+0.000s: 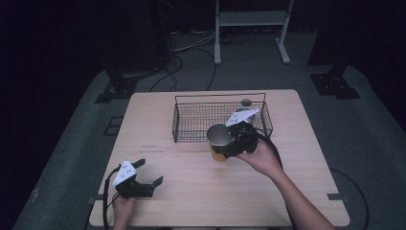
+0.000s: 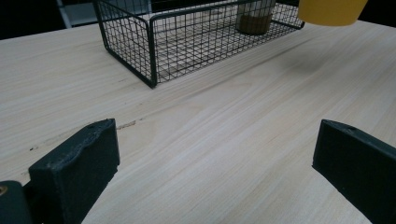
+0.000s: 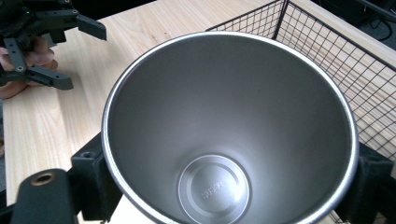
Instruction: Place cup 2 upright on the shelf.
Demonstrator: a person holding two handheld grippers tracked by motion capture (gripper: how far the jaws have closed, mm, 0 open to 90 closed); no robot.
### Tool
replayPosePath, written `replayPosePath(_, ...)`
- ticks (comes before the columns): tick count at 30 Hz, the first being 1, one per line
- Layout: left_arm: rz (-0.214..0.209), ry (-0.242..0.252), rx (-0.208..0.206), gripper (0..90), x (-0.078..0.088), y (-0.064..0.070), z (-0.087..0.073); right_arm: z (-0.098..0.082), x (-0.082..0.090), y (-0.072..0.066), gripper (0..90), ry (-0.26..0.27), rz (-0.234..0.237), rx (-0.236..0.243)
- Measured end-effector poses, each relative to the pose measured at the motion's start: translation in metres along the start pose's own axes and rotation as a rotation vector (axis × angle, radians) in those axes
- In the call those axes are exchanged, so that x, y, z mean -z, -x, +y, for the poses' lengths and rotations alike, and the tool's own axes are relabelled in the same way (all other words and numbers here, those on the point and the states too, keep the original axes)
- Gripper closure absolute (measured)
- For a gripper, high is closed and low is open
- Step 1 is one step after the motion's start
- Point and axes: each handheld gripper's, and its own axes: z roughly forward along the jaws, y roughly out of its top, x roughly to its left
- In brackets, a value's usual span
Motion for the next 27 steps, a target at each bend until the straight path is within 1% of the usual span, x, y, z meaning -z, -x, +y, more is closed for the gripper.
replayPosePath(4,0.0,-0.001,0.0,0.0,0.0,0.0,0.0,0.005,0.002,0.003,13.5,0.005,-0.004,0.004)
replayPosePath(8,0.0,-0.003,0.0,0.0,0.0,0.0,0.0,0.01,0.005,0.005,13.5,0.017,0.006,-0.009)
replayPosePath(11,-0.001,0.0,0.001,0.0,0.0,0.0,0.0,0.015,0.008,0.006,13.5,0.033,-0.006,-0.011)
replayPosePath(17,-0.001,0.002,0.001,0.0,0.0,0.0,0.0,0.021,0.009,0.012,13.5,0.034,-0.005,-0.021)
replayPosePath(20,-0.001,0.0,-0.002,0.0,0.0,0.0,0.0,0.024,0.01,0.015,13.5,0.04,0.01,-0.033)
replayPosePath(22,-0.001,0.0,-0.002,0.0,0.0,0.0,0.0,0.026,0.01,0.016,13.5,0.041,0.011,-0.034)
replayPosePath(23,-0.001,0.0,-0.003,0.0,0.0,0.0,0.0,0.029,0.01,0.016,13.5,0.042,0.004,-0.032)
replayPosePath(27,-0.001,0.001,0.0,0.0,0.0,0.0,0.0,0.035,0.011,0.019,13.5,0.044,0.001,-0.03)
